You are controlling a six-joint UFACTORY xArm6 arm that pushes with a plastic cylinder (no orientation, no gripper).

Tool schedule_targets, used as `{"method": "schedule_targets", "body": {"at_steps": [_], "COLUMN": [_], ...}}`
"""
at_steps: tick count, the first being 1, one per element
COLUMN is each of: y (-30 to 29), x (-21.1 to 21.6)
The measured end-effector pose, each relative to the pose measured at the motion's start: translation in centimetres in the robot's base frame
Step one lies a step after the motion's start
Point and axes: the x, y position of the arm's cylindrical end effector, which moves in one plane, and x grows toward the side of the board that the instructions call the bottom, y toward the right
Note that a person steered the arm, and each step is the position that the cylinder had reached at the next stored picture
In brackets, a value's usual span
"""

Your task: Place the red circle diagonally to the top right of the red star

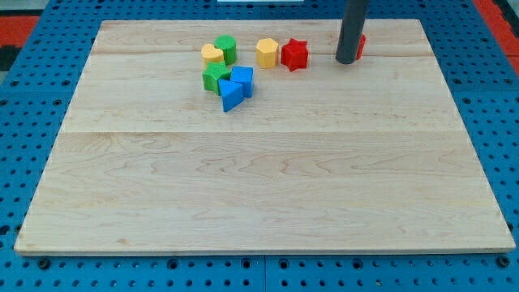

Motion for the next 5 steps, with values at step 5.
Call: {"method": "schedule_targets", "body": {"at_steps": [5], "y": [2.2], "x": [-1.4]}}
